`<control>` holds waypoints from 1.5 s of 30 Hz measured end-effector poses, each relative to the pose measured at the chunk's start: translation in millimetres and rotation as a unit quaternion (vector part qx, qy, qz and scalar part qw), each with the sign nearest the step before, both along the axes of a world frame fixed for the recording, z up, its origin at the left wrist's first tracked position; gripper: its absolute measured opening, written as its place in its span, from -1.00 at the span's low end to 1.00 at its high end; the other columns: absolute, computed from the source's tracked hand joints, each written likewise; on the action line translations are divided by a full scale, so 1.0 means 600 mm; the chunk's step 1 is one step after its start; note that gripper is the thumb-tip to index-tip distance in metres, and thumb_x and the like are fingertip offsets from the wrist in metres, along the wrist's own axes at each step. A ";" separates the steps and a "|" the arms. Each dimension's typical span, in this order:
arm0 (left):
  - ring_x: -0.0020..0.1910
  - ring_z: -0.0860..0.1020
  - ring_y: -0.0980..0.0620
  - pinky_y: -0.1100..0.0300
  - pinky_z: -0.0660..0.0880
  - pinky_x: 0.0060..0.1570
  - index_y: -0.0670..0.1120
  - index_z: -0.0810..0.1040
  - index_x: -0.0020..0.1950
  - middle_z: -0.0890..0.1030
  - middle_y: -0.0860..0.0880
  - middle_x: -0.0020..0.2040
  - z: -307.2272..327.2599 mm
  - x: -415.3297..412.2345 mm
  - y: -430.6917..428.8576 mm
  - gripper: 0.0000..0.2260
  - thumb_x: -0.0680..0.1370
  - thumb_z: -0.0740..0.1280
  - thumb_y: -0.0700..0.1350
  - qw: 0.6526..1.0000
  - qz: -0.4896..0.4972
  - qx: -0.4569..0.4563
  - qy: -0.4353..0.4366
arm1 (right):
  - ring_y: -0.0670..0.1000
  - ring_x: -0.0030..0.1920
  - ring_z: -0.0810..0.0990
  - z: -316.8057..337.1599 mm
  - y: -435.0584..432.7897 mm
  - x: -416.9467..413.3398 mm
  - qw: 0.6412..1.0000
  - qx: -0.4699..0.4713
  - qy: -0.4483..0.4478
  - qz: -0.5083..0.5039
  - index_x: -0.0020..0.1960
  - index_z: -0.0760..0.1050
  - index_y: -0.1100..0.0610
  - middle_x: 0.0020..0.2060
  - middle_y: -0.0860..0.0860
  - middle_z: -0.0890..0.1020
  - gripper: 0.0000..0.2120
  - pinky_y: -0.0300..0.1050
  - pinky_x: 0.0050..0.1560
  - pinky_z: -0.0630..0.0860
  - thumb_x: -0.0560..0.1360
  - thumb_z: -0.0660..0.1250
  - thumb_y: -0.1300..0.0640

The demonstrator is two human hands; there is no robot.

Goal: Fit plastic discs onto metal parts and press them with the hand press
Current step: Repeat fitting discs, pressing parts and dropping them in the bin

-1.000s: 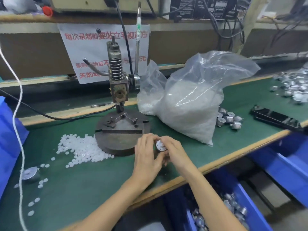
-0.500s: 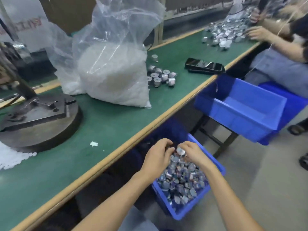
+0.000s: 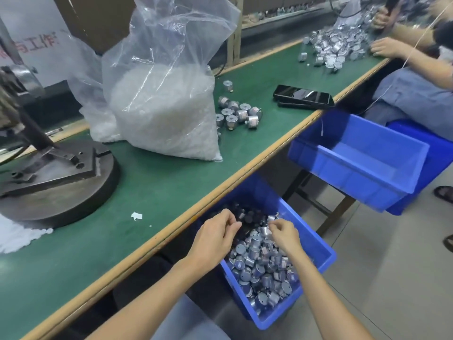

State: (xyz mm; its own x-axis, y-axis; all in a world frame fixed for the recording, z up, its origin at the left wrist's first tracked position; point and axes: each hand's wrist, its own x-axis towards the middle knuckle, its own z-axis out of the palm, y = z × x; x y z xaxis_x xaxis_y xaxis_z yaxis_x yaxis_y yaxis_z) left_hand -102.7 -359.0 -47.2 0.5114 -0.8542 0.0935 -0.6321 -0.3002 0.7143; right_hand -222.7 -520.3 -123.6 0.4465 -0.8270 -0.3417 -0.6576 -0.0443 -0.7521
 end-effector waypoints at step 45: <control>0.02 0.54 -0.19 0.05 0.47 -0.09 -0.13 0.43 0.02 0.59 -0.14 0.00 0.318 0.268 0.825 -0.82 0.44 0.22 -0.28 0.833 0.499 0.219 -0.098 | 0.11 -0.25 0.43 0.449 0.877 0.514 0.562 -0.212 -0.326 0.730 -0.24 0.38 0.12 -0.31 0.05 0.51 -0.86 -0.07 -0.22 0.35 0.49 0.24 0.24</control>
State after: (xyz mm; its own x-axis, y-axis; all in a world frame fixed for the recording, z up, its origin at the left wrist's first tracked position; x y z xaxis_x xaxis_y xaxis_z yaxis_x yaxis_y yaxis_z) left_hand 58.0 135.8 143.6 0.9987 0.0137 0.0494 -0.0024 -0.9503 0.3112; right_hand 86.0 5.7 145.7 0.6709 0.6386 0.3769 0.7216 -0.4453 -0.5300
